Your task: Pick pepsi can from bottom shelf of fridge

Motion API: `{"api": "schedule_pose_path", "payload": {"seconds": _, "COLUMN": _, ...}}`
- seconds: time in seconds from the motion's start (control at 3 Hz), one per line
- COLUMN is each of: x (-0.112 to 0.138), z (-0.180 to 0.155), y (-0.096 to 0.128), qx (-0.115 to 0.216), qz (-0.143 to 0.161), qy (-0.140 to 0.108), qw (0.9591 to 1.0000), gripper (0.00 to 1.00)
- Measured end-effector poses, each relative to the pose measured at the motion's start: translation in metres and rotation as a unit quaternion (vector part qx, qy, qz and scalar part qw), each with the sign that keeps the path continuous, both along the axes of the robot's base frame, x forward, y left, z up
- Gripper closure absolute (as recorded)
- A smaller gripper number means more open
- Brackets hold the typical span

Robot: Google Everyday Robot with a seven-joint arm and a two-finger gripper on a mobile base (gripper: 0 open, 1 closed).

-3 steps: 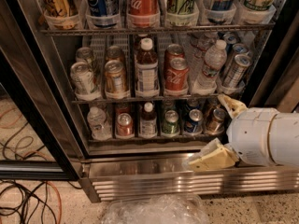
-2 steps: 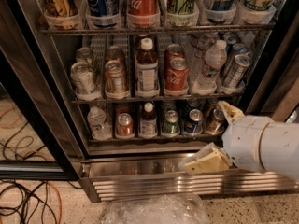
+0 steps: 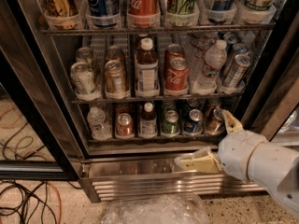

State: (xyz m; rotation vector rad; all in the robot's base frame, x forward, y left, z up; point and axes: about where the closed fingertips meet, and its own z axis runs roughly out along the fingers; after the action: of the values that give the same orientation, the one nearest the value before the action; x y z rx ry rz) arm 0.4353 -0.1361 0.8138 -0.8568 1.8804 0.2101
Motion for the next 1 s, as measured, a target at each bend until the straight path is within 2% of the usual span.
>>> {"api": "schedule_pose_path", "payload": {"seconds": 0.33, "x": 0.016, "z": -0.025, "y": -0.023, "qx": 0.054, "qz": -0.058, "qy": -0.027, "qw": 0.9965, "gripper": 0.0}}
{"api": "schedule_pose_path", "payload": {"seconds": 0.67, "x": 0.017, "z": -0.051, "y": -0.025, "qx": 0.068, "qz": -0.059, "qy": -0.06, "qw": 0.9941, "gripper": 0.0}}
{"api": "schedule_pose_path", "payload": {"seconds": 1.0, "x": 0.02, "z": -0.063, "y": -0.019, "qx": 0.095, "qz": -0.051, "qy": -0.06, "qw": 0.9924, "gripper": 0.0}}
